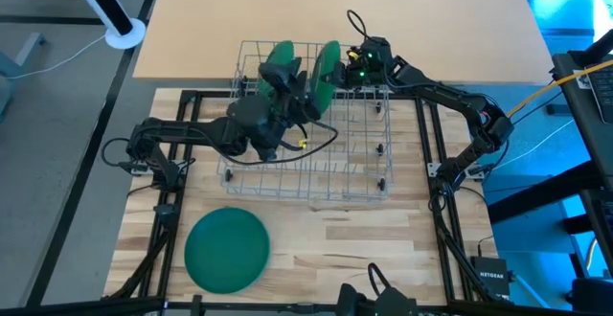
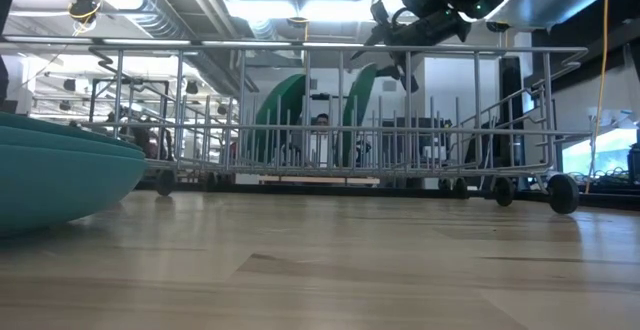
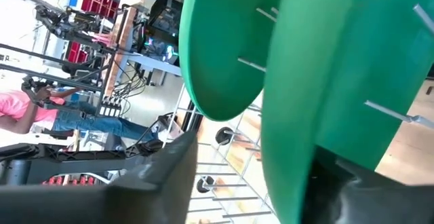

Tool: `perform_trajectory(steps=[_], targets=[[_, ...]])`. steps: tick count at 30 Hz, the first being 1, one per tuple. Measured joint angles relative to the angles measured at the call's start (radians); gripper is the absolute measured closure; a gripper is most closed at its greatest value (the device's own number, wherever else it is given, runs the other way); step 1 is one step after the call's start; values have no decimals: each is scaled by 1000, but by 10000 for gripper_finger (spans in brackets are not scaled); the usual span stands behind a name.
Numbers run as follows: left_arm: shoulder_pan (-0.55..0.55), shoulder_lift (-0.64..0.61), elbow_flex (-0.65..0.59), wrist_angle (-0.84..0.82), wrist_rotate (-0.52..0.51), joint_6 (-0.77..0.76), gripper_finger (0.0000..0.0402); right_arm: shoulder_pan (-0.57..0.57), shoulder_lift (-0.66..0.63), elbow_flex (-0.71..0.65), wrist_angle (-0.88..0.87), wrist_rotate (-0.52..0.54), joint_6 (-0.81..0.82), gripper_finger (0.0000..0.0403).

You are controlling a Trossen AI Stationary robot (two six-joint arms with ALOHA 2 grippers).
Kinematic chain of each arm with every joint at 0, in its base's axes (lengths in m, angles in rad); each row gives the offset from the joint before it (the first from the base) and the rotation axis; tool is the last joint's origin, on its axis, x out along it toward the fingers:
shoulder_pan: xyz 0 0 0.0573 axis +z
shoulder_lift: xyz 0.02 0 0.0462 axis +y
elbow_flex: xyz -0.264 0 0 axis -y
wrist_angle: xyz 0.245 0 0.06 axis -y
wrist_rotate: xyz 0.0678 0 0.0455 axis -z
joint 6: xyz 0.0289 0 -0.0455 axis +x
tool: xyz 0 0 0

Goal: Sort dishes
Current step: Put the right green plate in the dish rack

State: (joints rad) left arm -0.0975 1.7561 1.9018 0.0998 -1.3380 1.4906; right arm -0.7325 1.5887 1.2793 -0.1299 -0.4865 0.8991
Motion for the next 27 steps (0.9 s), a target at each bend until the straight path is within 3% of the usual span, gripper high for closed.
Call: perform_trajectory(steps=[6,12,20,27], targets=[[0,0,0,-169,0,0,219,-32,0,0,-47,-33,-14,125],[0,0,0,-311,1,1,219,-81,0,0,-155,-113,-20,82],[0,0,0,-427,0,0,219,-171,0,0,-308,-223,-101,63],[0,0,0,-467,0,0,219,-268,0,0,-423,-404,-212,63]])
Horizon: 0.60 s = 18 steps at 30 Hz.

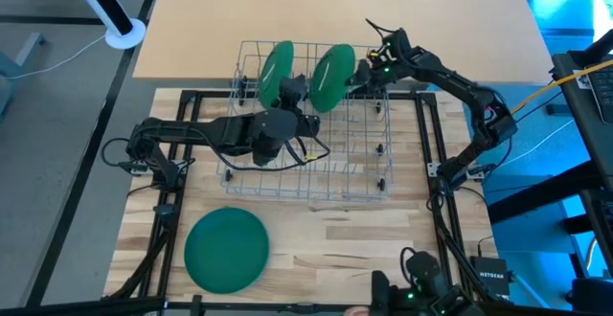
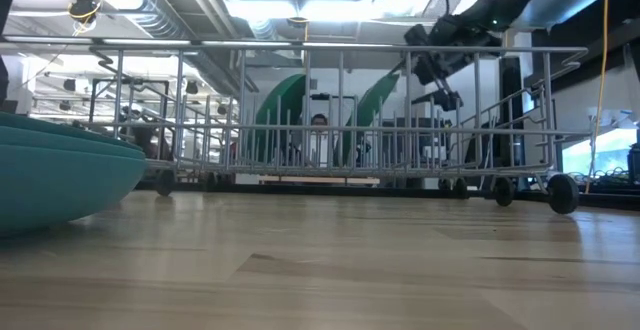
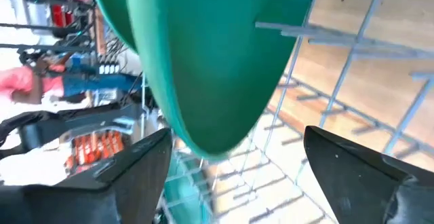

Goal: Sort dishes
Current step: Put the right green plate in the dish rack, then put the top green plate in the dish rack

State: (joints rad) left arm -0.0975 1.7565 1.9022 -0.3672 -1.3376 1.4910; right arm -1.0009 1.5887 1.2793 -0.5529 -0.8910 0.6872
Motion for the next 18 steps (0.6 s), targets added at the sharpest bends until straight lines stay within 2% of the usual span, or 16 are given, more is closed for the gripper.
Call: perform_trajectory(steps=[6,9,13,16,18], targets=[[0,0,0,-1,0,0,219,-57,0,0,-30,-105,-76,63],[0,0,0,-2,0,0,219,-84,0,0,-30,-204,-117,63],[0,0,0,-19,0,0,219,-118,0,0,-66,-413,-244,63],[0,0,0,-21,0,0,219,-120,0,0,-168,-605,-410,63],[0,0,0,-20,0,0,219,-109,0,0,-253,-677,-541,63]])
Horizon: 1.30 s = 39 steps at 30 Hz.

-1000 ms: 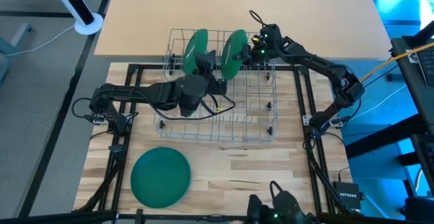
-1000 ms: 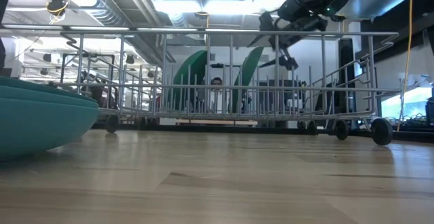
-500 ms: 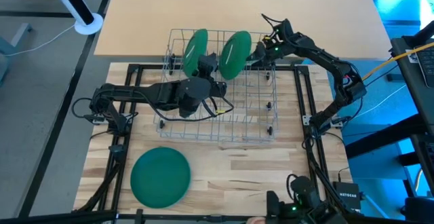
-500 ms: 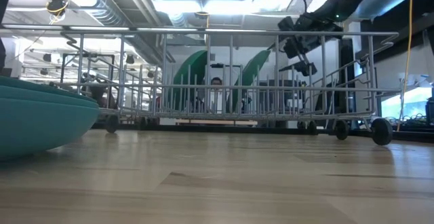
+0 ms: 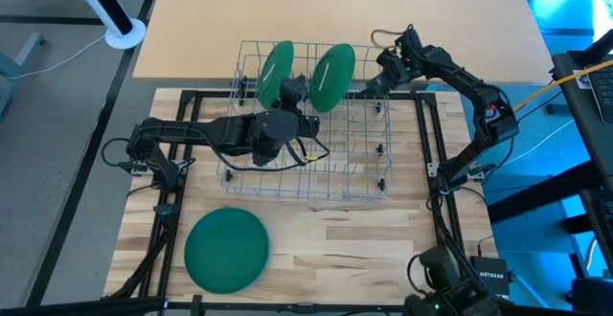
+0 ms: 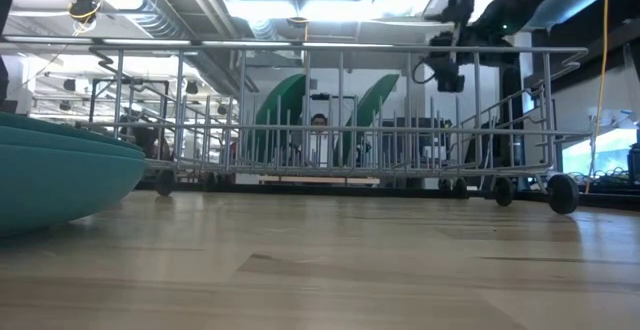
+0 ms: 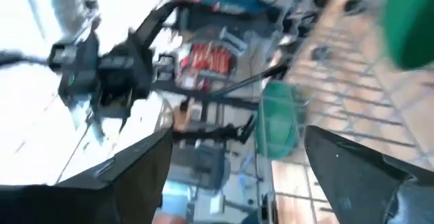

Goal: Sort dishes
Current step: Put the top green plate in the dish rack

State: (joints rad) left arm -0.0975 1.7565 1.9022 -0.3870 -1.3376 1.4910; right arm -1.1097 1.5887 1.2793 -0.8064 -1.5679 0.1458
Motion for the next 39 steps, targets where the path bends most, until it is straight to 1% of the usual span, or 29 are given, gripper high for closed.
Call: perform_trajectory(steps=[3,5,9,11,13,15,18,24,26,27,29,31,32,35,39], targets=[[0,0,0,1,0,0,219,20,-2,0,-100,-3,-122,63],[0,0,0,0,0,0,219,18,-11,0,-134,-4,-201,63],[0,0,0,1,0,0,219,23,-24,0,-135,5,-356,63],[0,0,0,1,0,0,219,43,-37,0,-134,19,-448,63],[0,0,0,2,0,0,219,70,-50,0,-135,45,-527,63],[0,0,0,2,0,0,219,103,-62,0,-135,84,-570,63],[0,0,0,1,0,0,219,176,-80,0,-135,185,-577,63],[0,0,0,1,0,0,219,315,-81,0,-130,481,-574,63],[0,0,0,2,0,0,219,353,-81,0,-143,555,-567,63],[0,0,0,1,0,0,219,368,-81,0,-162,561,-553,63],[0,0,0,1,0,0,219,384,-81,0,-221,529,-546,63],[0,0,0,1,0,0,219,396,-83,0,-276,502,-570,63],[0,0,0,1,0,0,219,402,-89,0,-298,511,-581,63],[0,0,0,1,0,0,219,427,-124,0,-317,598,-579,63],[0,0,0,1,2,0,219,459,-207,0,-320,750,-515,63]])
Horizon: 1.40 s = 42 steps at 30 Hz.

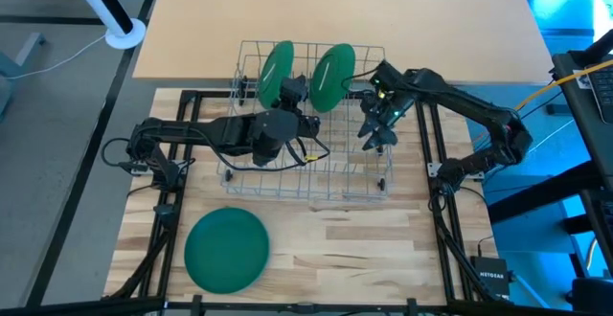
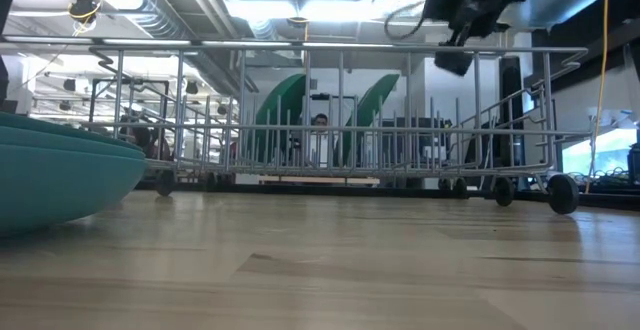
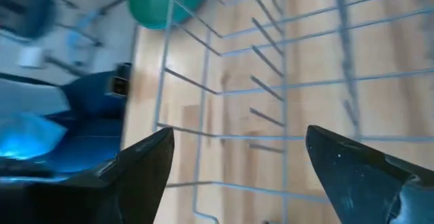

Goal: Sort dishes
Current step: Put the top green plate in the dish rack

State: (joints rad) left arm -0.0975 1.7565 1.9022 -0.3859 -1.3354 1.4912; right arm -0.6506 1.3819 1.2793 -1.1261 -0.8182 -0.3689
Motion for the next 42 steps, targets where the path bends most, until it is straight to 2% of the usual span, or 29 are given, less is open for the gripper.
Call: perform_trajectory(steps=[5,13,18,23,25,35,38,42], targets=[[0,0,0,0,68,-45,219,5,-139,0,2,123,55,63],[1,0,0,0,101,-201,219,2,-336,0,8,228,152,63],[-30,0,0,-41,76,-486,219,2,-438,0,8,324,156,63],[-137,0,0,-165,-133,-679,219,2,-512,0,10,407,156,63],[-187,0,0,-249,-155,-785,219,2,-530,0,11,412,156,63],[-452,0,0,-622,-135,-1599,219,2,-536,0,78,417,156,63],[-514,0,0,-671,-63,-1819,219,2,-527,0,104,417,156,63],[-570,0,0,-679,76,-1998,219,2,-514,0,111,417,156,63]])
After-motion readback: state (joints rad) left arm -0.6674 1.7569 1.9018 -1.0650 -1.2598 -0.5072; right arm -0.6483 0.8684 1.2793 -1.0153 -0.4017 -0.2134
